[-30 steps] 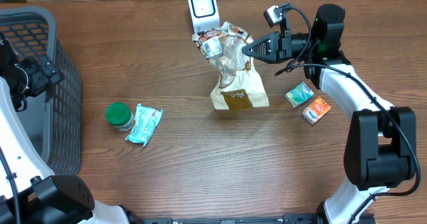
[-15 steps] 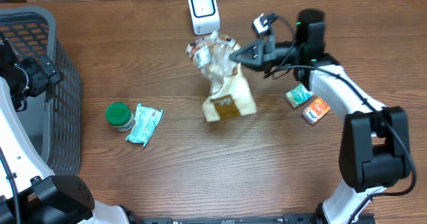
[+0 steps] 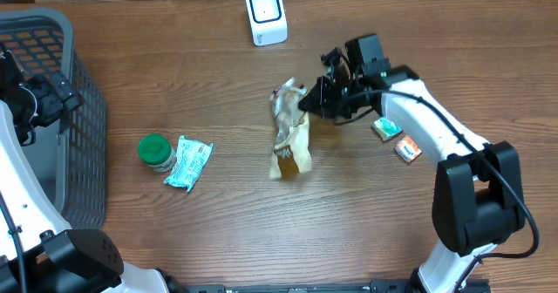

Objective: Scan the item barcode
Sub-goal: 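Raise the snack bag toward the white scanner, then hold the snack bag in front of the white scanner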

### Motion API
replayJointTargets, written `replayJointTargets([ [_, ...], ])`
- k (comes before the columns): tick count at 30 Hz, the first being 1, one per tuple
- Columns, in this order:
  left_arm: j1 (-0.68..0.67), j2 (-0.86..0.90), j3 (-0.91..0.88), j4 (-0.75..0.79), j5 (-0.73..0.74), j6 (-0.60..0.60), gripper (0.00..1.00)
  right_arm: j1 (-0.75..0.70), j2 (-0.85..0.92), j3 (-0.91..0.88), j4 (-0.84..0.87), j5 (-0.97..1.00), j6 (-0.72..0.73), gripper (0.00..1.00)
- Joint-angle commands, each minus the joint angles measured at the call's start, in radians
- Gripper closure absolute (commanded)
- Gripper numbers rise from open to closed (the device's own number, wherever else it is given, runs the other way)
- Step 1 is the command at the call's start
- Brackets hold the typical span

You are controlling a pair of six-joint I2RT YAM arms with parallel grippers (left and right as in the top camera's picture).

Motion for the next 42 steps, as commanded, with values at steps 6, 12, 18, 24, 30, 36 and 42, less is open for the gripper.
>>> replayJointTargets([
  [6,0.004,0.010,-0.002,0.001,-0.010,0.011,0.00,0.127,-0.032,0.274,-0.117,0.743,-0.203,0.96],
  [12,0.004,0.010,-0.002,0.001,-0.010,0.011,0.01,0.221,-0.031,0.289,-0.001,1.072,-0.344,0.96],
  [18,0.004,0.010,-0.002,0.001,-0.010,0.011,0.00,0.285,-0.030,0.289,0.261,1.293,-0.569,0.96],
  [24,0.004,0.010,-0.002,0.001,-0.010,0.011,0.00,0.294,-0.002,0.289,0.596,1.298,-0.868,0.96],
  [30,0.004,0.010,-0.002,0.001,-0.010,0.011,0.00,0.294,0.106,0.289,0.916,1.273,-1.201,0.96],
  [36,0.004,0.010,-0.002,0.001,-0.010,0.011,0.00,0.293,0.254,0.289,1.169,1.252,-1.452,0.96],
  [42,0.004,0.010,-0.002,0.001,-0.010,0.011,0.00,0.293,0.364,0.289,1.291,1.241,-1.537,0.96],
])
